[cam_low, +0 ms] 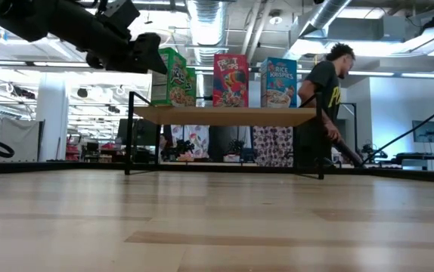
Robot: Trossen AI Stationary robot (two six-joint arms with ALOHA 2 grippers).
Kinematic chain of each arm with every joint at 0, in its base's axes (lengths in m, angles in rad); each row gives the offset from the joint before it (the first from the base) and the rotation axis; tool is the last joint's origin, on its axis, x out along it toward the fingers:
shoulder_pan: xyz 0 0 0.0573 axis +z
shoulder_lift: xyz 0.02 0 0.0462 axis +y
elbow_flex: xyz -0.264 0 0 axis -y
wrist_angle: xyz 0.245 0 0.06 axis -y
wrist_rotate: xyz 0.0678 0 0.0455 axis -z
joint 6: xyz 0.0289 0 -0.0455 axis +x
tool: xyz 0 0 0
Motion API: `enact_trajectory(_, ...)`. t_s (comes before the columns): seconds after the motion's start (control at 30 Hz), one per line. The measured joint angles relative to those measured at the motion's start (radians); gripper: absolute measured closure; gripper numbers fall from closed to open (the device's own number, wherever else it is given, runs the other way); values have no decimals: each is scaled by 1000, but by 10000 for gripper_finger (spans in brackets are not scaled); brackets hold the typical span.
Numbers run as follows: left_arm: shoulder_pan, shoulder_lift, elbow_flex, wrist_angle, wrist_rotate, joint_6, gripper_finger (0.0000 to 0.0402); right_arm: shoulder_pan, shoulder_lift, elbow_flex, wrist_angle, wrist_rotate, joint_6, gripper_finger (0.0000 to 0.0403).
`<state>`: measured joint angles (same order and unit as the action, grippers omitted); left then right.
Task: Stack cereal on shelf
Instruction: Put the green cereal on the shelf aligned with the other green cereal box
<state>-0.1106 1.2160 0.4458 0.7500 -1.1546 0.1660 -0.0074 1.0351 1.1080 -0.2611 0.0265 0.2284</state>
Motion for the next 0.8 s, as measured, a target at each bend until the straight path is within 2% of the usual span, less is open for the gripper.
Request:
enact_trajectory(0.3,-28,0,0,4,-109,43,113,0,0,0,0,0,0,137)
enact_trajectory(0.8,58,0,0,10,-88,92,113,0,0,0,0,0,0,137)
